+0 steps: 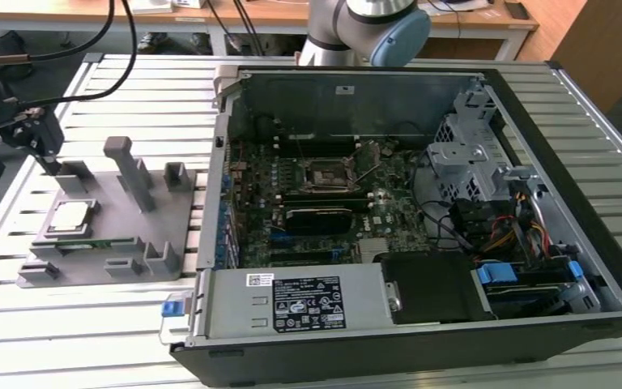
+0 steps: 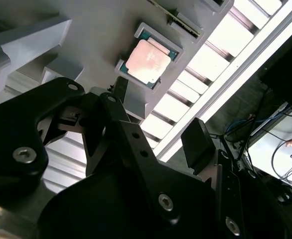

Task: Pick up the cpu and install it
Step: 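Pick up the cpu and move it towards the insertion slot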

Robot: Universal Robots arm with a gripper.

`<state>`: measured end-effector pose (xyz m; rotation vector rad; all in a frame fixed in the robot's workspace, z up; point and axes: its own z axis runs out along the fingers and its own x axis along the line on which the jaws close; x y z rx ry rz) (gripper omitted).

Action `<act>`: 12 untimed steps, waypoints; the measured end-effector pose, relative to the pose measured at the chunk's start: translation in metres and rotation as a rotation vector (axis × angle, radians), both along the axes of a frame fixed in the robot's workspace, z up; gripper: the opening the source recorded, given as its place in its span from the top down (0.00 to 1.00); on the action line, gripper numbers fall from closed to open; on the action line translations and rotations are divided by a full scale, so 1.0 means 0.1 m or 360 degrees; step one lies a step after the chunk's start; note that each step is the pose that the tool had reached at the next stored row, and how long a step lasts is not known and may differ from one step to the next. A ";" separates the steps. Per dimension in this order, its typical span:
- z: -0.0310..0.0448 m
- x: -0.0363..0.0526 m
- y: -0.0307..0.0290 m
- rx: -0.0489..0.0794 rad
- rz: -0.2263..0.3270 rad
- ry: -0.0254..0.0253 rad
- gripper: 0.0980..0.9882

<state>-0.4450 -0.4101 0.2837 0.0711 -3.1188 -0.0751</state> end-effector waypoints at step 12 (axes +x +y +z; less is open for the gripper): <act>-0.146 0.025 0.000 0.0000 0.0001 0.00002 0.32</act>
